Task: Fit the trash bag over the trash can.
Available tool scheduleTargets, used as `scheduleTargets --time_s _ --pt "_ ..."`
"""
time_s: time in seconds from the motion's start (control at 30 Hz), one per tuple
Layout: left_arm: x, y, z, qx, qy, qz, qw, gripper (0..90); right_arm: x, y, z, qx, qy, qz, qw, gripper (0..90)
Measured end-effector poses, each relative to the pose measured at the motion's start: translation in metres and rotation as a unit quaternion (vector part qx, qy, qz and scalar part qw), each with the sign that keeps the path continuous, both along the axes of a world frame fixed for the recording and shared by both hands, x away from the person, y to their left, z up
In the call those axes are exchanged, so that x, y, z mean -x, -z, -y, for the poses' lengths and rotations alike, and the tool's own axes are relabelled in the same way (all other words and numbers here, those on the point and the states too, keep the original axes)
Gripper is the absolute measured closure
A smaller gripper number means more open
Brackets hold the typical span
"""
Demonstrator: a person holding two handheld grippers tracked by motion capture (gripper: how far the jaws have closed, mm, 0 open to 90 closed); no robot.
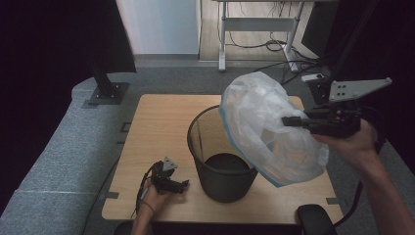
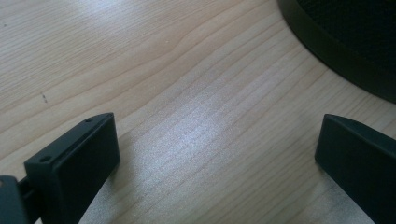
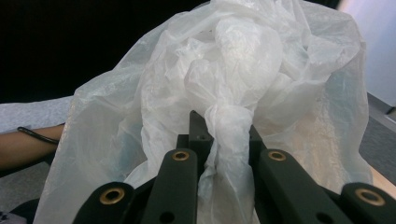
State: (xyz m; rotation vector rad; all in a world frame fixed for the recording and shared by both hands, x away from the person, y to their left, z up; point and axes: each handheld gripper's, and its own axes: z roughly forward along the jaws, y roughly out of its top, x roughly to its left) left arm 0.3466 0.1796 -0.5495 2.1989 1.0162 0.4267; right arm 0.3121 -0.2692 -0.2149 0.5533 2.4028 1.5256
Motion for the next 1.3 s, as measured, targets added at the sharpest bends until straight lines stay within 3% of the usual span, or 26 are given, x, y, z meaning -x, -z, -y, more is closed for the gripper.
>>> scheduleTargets --time_s 0.4,0.93,1.1,1.3 --pt "0.0 0.0 0.0 0.0 0.0 0.0 1.0 0.0 -0.015 0.003 -0.041 0.002 -0.041 -0.008 0.9991 81.0" --pt "0.0 0.0 0.0 0.0 0.0 0.0 1.0 0.0 -0.042 0.019 -0.099 0.017 -0.076 -0.031 0.9964 80.7" --pt "0.0 0.0 0.0 0.0 0.0 0.0 1.0 0.0 -0.05 0.024 -0.114 0.03 -0.078 -0.035 0.9959 80.7" --pt "0.0 0.0 0.0 0.0 0.0 0.0 1.0 0.0 -0.062 0.037 -0.132 0.061 -0.068 -0.043 0.9949 80.5"
